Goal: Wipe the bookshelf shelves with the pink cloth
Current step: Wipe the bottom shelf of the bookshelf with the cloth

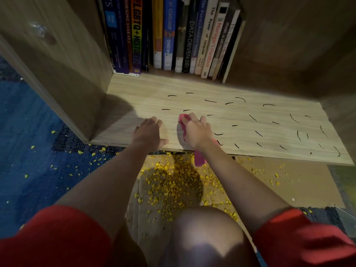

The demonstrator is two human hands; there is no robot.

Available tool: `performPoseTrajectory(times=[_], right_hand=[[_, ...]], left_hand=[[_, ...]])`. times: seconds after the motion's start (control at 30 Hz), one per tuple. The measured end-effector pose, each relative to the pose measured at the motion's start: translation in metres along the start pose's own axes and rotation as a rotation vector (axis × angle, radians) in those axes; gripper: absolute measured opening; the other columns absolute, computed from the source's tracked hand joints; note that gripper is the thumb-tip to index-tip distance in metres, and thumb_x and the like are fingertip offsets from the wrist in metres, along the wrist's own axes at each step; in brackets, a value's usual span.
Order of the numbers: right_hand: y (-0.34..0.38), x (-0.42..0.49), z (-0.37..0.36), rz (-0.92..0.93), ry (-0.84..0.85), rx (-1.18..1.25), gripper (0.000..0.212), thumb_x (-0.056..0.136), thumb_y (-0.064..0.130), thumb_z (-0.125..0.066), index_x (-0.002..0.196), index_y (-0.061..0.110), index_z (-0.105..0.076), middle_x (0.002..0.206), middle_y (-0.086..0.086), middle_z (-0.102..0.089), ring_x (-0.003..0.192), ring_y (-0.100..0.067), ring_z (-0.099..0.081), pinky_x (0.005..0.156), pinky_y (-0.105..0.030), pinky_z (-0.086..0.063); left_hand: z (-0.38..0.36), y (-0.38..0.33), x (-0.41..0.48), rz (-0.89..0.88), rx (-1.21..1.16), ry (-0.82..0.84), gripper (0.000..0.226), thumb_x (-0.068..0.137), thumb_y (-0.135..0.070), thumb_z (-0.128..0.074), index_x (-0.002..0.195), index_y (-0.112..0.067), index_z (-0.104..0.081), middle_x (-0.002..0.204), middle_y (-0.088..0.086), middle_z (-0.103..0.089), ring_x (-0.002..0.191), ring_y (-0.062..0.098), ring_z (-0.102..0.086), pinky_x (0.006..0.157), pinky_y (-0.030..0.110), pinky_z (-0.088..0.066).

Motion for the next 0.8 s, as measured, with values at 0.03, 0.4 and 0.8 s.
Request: performPoseTrajectory(times=[0.03,0.4,0.8], right_hand=[[0.008,-0.002,-0.001,0.008,0.004,-0.003,0.040,0.095,0.023,-0.042,0.134,0.016,-0.041,0.139,-0.004,-0.035,0.121,-0.034,-0.034,0.096,-0.042,-0.034],[0.024,-0.009,0.000,0.043,0.010,-0.018,0.043,0.091,0.012,-0.048,0.133,0.015,-0.042,0.142,-0.003,-0.032,0.122,-0.034,-0.033,0.098,-0.042,-0.032],[0.023,-0.013,-0.010,0.045,-0.009,-0.035,0.051,0.091,0.012,-0.049,0.140,0.018,-0.034,0.143,-0.001,-0.030,0.123,-0.034,-0.033,0.098,-0.042,-0.032]], left_hand=[[0.000,0.000,0.000,0.006,-0.005,0.002,0.080,0.084,-0.039,-0.066,0.148,-0.013,-0.026,0.157,0.005,-0.016,0.144,0.021,-0.016,0.116,0.041,-0.020],[-0.003,0.003,0.000,-0.002,-0.016,0.039,0.081,0.086,-0.038,-0.063,0.150,-0.015,-0.018,0.158,0.004,-0.009,0.145,0.021,-0.009,0.117,0.040,-0.017],[-0.003,0.002,0.000,0.012,-0.018,0.061,0.079,0.088,-0.039,-0.060,0.150,-0.017,-0.016,0.159,0.003,-0.004,0.146,0.021,-0.005,0.117,0.039,-0.013]])
Point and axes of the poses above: each hand's wrist, its own x-axis towards the middle knuckle, its own z-axis out of the back of the hand, y = z × x, the point moved 4 cm from there along x, towards the middle knuckle
